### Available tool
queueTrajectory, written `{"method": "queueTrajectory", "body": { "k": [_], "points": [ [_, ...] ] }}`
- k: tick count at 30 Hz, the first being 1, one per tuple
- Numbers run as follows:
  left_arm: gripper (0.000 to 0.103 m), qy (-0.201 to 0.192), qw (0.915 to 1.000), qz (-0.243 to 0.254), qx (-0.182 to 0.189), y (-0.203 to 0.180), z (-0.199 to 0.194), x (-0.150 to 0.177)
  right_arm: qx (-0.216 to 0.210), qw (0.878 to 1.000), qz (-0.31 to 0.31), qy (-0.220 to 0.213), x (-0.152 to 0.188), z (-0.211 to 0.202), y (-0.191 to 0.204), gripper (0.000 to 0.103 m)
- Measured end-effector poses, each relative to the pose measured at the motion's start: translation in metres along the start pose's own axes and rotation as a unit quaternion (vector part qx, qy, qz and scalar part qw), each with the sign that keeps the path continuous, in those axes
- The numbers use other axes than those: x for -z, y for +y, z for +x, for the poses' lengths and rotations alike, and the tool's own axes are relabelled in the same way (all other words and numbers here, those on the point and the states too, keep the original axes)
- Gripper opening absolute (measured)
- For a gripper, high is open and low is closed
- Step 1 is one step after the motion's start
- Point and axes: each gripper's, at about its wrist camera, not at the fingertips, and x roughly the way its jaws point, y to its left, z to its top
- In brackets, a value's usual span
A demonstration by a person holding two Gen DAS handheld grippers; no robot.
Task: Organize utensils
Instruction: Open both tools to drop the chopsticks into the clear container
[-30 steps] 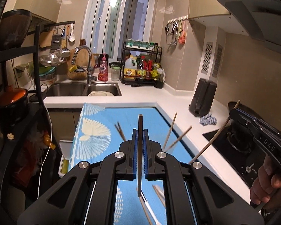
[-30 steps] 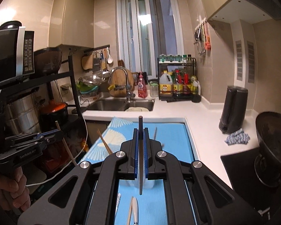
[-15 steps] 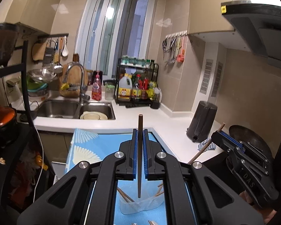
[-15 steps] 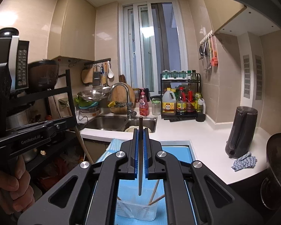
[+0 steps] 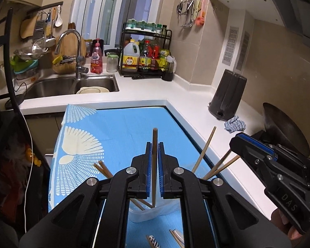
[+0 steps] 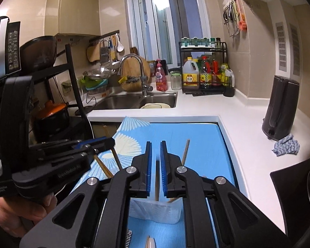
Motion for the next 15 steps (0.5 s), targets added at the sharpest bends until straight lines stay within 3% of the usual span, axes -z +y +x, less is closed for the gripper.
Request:
{"method": "queueTrajectory", "body": {
  "k": [3,10,15],
  "points": [
    [0.017,-0.023,0.9997,0.0,-0.002,0.002,-0.019,-0.004,0.006,1.0,0.006,-0.001,0.002,-0.014,-0.002,0.02],
    [0.017,-0.059,0.9981,-0.001,-0.013,-0.004,-0.07,0.006,0.014,1.0,-0.001,-0.027,0.014,-0.068,-0.002,0.021],
    [0.017,-0.066,0.9977,0.0,-0.017,-0.012,-0.1,0.038,0.004,0.999,-0.001,-0.041,0.038,-0.109,-0.002,0.021]
  ]
}}
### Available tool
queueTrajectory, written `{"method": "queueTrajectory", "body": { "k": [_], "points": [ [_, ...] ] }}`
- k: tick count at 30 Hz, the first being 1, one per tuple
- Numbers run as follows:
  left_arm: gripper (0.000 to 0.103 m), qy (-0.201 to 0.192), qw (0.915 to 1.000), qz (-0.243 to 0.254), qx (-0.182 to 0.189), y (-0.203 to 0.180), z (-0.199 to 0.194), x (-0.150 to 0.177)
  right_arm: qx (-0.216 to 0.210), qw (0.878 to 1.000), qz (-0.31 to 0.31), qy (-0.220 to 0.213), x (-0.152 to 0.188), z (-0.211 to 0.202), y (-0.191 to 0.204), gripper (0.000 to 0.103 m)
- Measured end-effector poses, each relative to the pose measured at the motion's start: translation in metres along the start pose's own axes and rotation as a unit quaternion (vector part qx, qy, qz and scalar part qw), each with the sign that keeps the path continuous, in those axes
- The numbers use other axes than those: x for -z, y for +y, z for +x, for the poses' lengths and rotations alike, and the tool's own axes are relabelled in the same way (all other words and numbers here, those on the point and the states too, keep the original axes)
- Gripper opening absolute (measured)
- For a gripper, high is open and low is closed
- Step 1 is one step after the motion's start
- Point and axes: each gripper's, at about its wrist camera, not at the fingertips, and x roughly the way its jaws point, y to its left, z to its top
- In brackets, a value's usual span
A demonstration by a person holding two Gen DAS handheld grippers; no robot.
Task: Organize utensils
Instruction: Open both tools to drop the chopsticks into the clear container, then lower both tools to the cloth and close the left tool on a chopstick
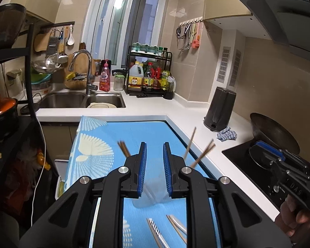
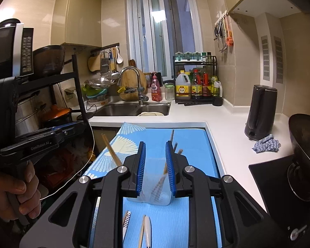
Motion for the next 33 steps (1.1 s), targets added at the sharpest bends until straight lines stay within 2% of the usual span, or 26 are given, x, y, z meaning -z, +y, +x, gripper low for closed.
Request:
{"method": "queueTrajectory", "body": {
  "k": [7,14,18,21,25,29,33],
  "points": [
    [0.017,0.027,0.9996,-0.007,-0.002,-0.011,-0.021,0.077,-0.004,1.0,0.017,0.02,0.06,-0.03,-0.003,0.021],
    [0.017,0.065,0.9976,-0.012,-0.022,-0.019,-0.013,0.164,-0.005,0.995,0.06,0.074,0.142,-0.023,-0.012,0.02],
    [0.017,0.089,0.9953,-0.033,-0.018,-0.02,-0.01,0.206,-0.013,0.988,0.084,0.131,0.191,-0.009,-0.014,0.019],
    [0.017,0.103,0.9929,-0.056,-0.019,-0.018,-0.013,0.233,-0.014,0.983,0.096,0.153,0.21,-0.006,-0.016,0.022],
    [0.016,0.105,0.992,-0.067,-0.02,-0.024,-0.021,0.256,-0.021,0.976,0.119,0.183,0.229,0.0,-0.019,0.023],
    [0.017,0.102,0.9938,-0.035,-0.025,-0.041,-0.026,0.265,-0.019,0.972,0.123,0.201,0.237,0.006,-0.015,0.027],
    [0.029,0.107,0.9933,-0.031,-0.03,-0.045,-0.023,0.269,-0.009,0.968,0.129,0.217,0.241,0.012,-0.014,0.027]
  ]
}}
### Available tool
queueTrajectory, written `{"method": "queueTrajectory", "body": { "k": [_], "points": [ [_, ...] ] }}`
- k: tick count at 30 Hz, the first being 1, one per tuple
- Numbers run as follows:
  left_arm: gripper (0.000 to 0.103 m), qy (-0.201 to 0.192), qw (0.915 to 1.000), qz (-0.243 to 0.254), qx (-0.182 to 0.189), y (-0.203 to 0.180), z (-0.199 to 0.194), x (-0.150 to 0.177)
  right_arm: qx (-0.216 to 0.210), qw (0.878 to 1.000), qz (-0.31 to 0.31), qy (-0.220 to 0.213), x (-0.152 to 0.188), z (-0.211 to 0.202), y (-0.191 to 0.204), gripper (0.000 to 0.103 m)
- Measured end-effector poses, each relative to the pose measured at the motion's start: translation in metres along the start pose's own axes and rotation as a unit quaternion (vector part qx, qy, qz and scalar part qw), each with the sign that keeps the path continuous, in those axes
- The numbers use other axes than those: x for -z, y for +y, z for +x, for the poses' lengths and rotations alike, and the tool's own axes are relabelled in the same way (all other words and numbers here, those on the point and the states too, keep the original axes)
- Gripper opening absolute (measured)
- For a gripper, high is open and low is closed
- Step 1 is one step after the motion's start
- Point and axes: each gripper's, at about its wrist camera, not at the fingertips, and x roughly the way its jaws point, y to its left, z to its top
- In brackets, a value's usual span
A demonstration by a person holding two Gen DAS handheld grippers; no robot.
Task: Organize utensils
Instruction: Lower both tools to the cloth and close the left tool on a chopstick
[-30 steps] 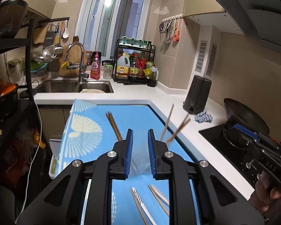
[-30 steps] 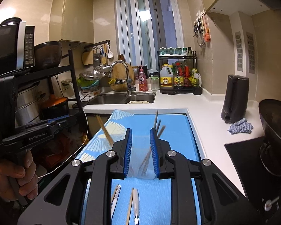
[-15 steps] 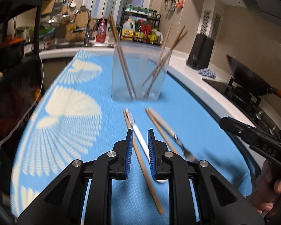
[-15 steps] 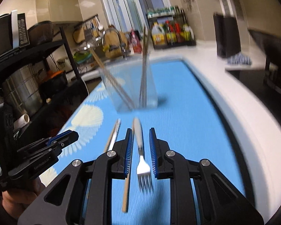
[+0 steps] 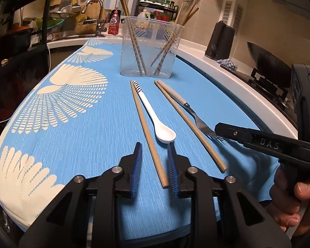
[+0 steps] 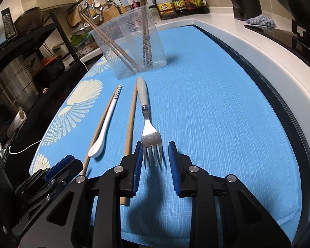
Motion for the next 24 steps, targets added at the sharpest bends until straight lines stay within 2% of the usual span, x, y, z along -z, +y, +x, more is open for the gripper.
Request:
{"method": "queueTrajectory", "body": {
  "k": [6,10,18,22,23,24],
  "points": [
    [0.029,0.008,0.9997,0.012,-0.017,-0.004,0.005,0.006,0.009,1.0,-0.009,0.01,0.003,0.004,0.006,0.027],
    [0.029,0.01,0.9995,0.02,-0.023,-0.007,0.005,0.007,0.013,1.0,-0.005,0.009,0.004,0.004,0.006,0.02],
    [0.009,0.008,0.999,0.016,-0.04,-0.002,0.005,0.006,0.013,1.0,0.003,0.002,0.004,0.001,0.004,0.02],
    [0.008,0.005,0.9986,0.01,-0.051,0.005,0.007,0.004,0.029,0.999,-0.005,-0.017,0.001,-0.005,0.0,0.018],
    [0.008,0.004,0.9985,0.009,-0.054,0.007,0.007,0.003,0.038,0.999,-0.01,-0.023,-0.001,-0.006,-0.002,0.017],
    [0.007,0.002,0.9983,0.009,-0.058,0.01,0.007,0.002,0.046,0.999,-0.013,-0.026,-0.002,-0.007,-0.004,0.008]
  ]
}}
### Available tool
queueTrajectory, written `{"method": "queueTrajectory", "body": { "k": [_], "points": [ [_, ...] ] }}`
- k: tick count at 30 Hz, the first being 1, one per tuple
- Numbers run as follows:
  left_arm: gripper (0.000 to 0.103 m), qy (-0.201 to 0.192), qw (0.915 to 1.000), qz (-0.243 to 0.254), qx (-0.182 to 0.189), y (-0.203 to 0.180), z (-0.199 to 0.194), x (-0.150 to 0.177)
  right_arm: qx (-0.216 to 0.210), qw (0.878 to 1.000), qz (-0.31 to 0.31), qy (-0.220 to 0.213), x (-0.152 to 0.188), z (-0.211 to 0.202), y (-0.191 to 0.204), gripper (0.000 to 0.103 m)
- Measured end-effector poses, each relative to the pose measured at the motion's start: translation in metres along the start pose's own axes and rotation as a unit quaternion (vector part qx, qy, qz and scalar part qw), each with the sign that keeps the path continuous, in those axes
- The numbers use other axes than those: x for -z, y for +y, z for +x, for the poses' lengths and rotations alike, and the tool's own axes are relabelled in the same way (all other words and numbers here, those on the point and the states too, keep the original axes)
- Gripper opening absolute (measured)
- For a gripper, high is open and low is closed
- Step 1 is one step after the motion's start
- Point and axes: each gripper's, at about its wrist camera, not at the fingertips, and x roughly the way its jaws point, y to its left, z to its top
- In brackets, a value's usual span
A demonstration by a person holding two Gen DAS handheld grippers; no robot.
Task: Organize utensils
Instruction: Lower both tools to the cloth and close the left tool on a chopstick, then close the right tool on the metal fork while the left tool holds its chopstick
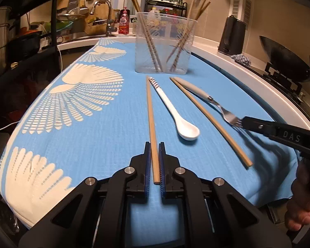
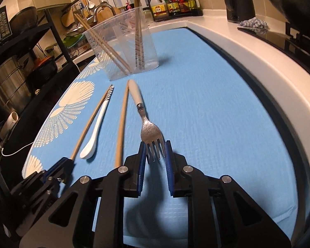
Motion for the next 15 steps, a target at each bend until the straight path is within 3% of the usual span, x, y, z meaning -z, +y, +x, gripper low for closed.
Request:
{"method": "queueTrajectory", "body": {
  "k": [4,9,12,15],
  "points": [
    [0.007,-0.006,0.9998,-0.012,-0.013,0.016,0.003,-0.002,0.02,1.0,-0.011,-0.011,-0.003,0.001,-0.009,0.006],
    [0.007,-0.018,0.9997,-0.019,-0.005,0.025,0.002,0.0,-0.001,1.0,-0.011,-0.008,0.0,0.003,-0.011,0.005],
    [0.007,-0.024,0.9996,-0.007,-0.01,0.023,0.002,0.002,-0.01,1.0,0.005,-0.004,0.001,0.004,-0.008,0.011],
    [0.007,-0.025,0.9996,-0.011,-0.006,0.025,0.002,0.001,-0.027,0.999,0.043,0.005,0.0,0.005,-0.014,0.025]
  ]
}}
